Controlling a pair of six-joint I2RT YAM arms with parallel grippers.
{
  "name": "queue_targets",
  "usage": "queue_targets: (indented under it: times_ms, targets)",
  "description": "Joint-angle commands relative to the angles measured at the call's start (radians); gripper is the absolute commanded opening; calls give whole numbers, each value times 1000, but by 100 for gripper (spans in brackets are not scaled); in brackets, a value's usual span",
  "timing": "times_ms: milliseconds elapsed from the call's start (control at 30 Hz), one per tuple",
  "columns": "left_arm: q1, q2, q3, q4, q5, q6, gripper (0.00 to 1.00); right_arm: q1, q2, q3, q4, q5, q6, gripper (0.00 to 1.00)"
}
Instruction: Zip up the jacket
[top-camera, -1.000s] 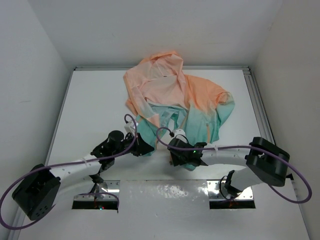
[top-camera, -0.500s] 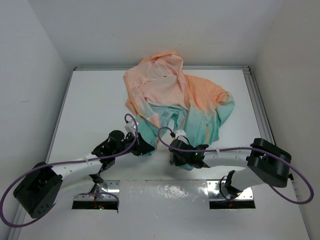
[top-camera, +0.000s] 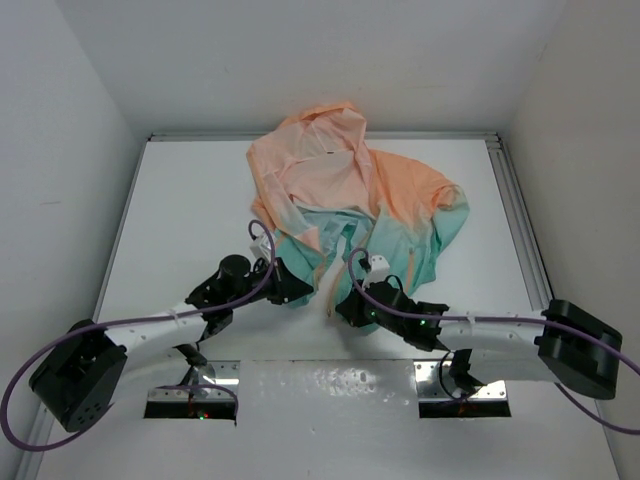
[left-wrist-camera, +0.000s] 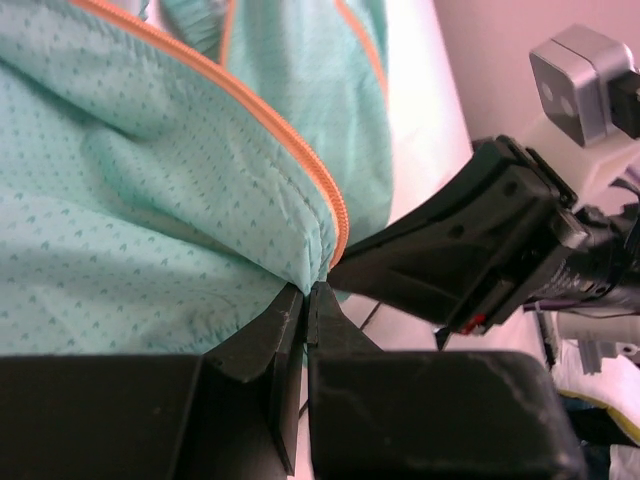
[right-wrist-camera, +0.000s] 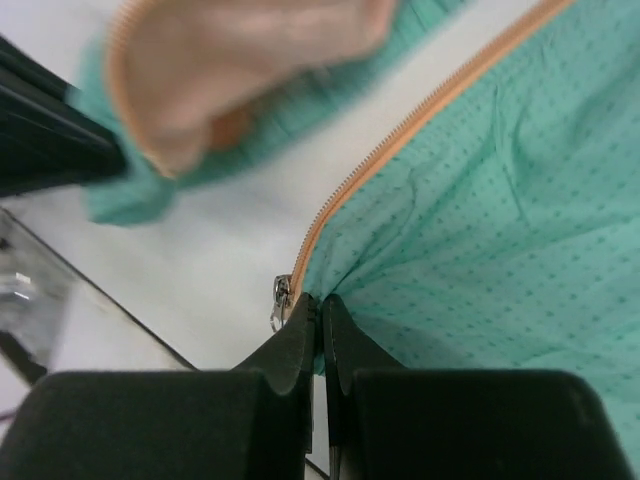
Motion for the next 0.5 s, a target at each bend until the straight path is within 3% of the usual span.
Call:
queue_targets:
  times_ms: [0,467]
  targets:
    - [-4,-3,58,44,-18,-38,0,1,-49,-29,227,63,33,0]
    - [-4,31,58,92,-12,-78,0,1,-140,-158,522,111,3,0]
